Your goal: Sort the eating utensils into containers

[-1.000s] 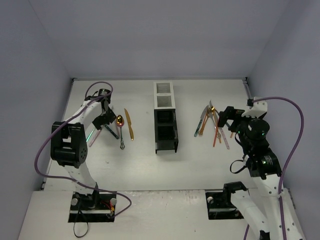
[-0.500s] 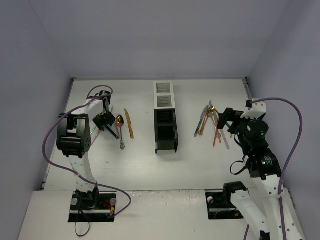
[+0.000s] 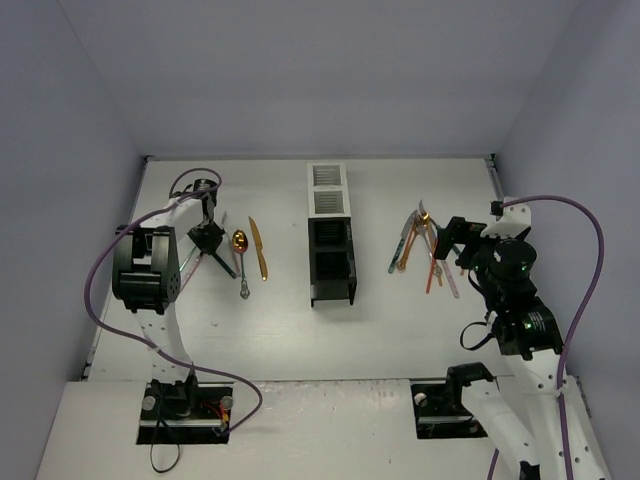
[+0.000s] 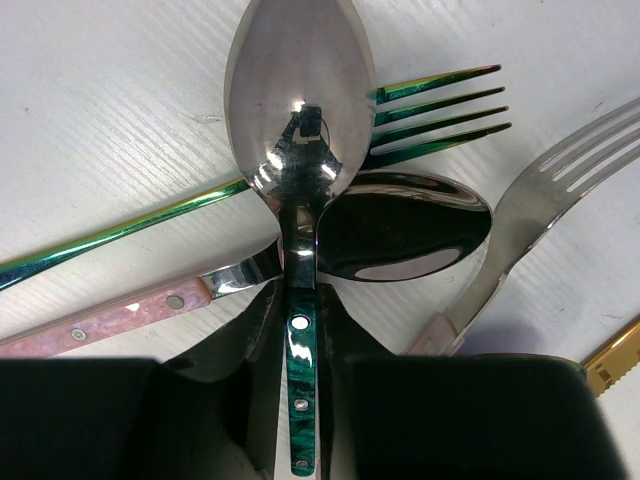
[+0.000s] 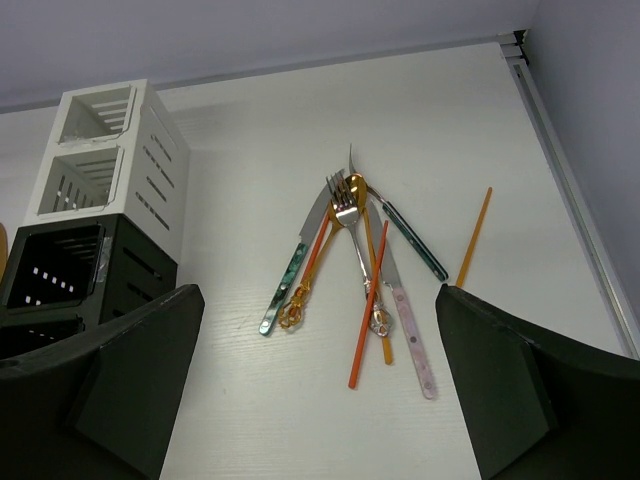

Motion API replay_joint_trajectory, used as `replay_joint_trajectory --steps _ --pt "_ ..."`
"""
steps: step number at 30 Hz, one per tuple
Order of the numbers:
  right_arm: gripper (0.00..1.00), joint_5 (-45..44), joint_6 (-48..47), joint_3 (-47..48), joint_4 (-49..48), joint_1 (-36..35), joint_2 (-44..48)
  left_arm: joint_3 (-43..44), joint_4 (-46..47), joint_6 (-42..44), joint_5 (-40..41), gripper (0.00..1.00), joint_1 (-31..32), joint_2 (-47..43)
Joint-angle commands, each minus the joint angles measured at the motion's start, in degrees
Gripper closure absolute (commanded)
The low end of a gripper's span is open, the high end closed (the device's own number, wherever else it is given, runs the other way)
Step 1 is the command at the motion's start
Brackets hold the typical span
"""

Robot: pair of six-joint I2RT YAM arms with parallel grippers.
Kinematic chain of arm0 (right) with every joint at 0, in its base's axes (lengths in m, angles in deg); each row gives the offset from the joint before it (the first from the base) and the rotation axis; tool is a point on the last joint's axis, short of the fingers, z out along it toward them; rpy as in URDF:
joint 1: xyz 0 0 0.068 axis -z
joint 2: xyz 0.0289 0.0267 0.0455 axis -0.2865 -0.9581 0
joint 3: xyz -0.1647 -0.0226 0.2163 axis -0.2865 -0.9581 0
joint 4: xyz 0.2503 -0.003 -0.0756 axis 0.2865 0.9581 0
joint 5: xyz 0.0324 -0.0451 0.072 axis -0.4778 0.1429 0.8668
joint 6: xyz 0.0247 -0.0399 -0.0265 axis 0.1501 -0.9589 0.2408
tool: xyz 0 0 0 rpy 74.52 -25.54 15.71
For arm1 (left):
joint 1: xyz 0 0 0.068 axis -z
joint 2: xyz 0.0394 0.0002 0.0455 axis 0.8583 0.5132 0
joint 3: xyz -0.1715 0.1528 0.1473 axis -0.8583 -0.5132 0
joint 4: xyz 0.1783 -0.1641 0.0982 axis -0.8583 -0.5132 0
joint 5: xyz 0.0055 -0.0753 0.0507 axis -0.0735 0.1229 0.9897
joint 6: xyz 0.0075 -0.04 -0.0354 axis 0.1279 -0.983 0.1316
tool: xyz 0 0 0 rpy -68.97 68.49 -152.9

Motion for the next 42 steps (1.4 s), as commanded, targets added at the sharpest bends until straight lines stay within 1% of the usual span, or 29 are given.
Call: replay_joint_trajectory --steps 1,8,10,12,15,18,21,23,26,29,31,33,39,42 --pt "0.00 0.20 -0.48 0.76 -2.51 -0.54 -0.25 0.37 0.38 0.78 0.78 1.00 -0.52 -4.37" --pt "0.00 0.32 -0.51 0.96 -2.30 -0.62 0.44 1.28 0.82 3.26 0.89 1.00 -0.12 -14.60" --pt "0.00 0.32 -0.51 0.90 -2.21 -0.63 0.61 1.71 2.03 4.19 1.55 1.00 0.41 -15.91" --pt "0.00 0.23 -0.43 0.88 -2.21 -0.89 0.72 2.12 3.72 5.89 2.12 1.00 1.30 -20.91" --pt "0.00 0.19 -0.34 0.97 -2.12 -0.92 0.87 1.80 12.82 10.28 2.22 1.00 3.32 -25.77" --pt "0.00 -0.08 -0.34 1.06 -2.12 -1.01 0.89 -0.85 25.96 17.08 1.64 1.00 6.46 -30.42" --pt "0.00 -0.20 -0.43 1.33 -2.03 -1.08 0.81 -3.22 40.67 21.31 -0.88 1.00 9.29 -32.72" --pt "0.00 -0.10 -0.44 1.56 -1.93 -1.23 0.79 -1.70 46.47 23.32 -2.86 1.00 11.50 -31.60" --pt "0.00 0.06 -0.55 2.04 -1.74 -1.25 0.72 2.57 49.92 27.59 -6.10 1.00 13.99 -28.46" --pt "0.00 0.06 -0.82 2.48 -1.55 -1.25 0.72 5.74 58.36 31.53 -8.51 1.00 16.77 -24.14" --pt "0.00 0.06 -0.95 2.55 -1.42 -1.25 0.72 7.05 60.18 34.59 -9.85 1.00 18.54 -21.43" --pt "0.00 0.01 -1.00 2.81 -1.19 -1.20 0.76 11.05 62.47 37.79 -12.97 1.00 20.14 -18.13" --pt "0.00 -0.03 -1.68 3.08 -0.84 -1.19 0.75 16.78 68.89 39.09 -20.03 1.00 21.01 -9.91" --pt "0.00 -0.18 -1.89 3.07 -0.64 -1.16 0.63 18.20 72.70 39.70 -24.58 1.00 21.17 -6.62"
